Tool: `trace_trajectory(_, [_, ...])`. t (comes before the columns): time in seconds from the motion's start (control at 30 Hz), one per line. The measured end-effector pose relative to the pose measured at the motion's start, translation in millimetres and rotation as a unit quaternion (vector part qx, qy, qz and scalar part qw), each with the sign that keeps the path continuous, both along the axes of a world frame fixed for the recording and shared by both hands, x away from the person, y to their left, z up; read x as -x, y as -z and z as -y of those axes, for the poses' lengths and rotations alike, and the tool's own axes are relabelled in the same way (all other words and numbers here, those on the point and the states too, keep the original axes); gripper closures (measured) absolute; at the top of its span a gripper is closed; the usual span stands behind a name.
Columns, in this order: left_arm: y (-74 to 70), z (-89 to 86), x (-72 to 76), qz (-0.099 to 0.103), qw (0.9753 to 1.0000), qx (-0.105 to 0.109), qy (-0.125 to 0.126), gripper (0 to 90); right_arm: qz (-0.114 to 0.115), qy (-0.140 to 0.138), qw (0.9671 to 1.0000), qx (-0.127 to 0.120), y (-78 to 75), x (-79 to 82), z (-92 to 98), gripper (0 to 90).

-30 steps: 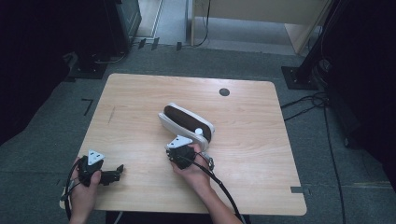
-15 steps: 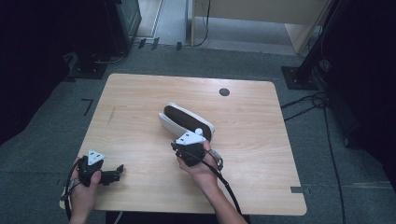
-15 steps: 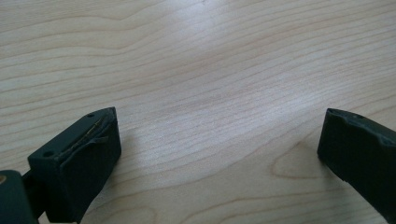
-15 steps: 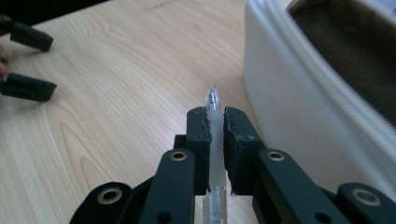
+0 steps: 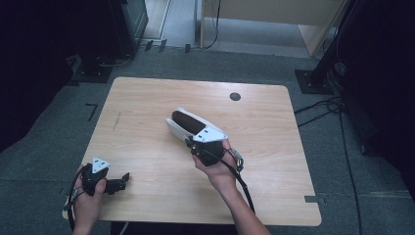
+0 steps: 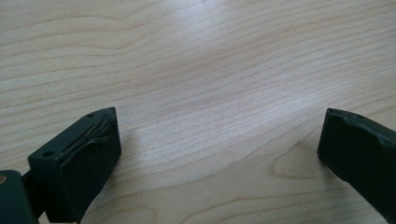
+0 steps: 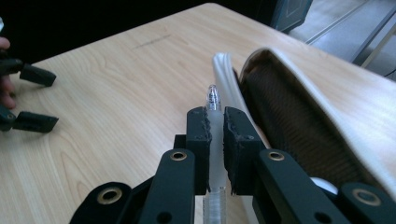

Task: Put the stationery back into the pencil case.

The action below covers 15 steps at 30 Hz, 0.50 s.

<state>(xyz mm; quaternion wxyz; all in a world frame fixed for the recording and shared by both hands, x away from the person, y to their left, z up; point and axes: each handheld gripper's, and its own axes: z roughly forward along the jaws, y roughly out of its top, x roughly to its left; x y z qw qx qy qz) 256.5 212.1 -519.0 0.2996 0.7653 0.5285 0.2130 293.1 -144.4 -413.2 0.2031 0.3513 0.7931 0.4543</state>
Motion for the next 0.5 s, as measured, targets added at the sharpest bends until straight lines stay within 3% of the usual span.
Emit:
trace_trajectory(0.23, [-0.1,0.0,0.0,0.000,1.0000,0.000,0.000,0.0,0.014,0.003,0.9999,-0.005,-18.8,-11.7,4.9,81.3])
trace_trajectory(0.5, [0.1,0.0,0.0,0.000,1.0000,0.000,0.000,0.0,0.027,0.007,0.9996,-0.005,-29.1,-28.4,5.7,81.3])
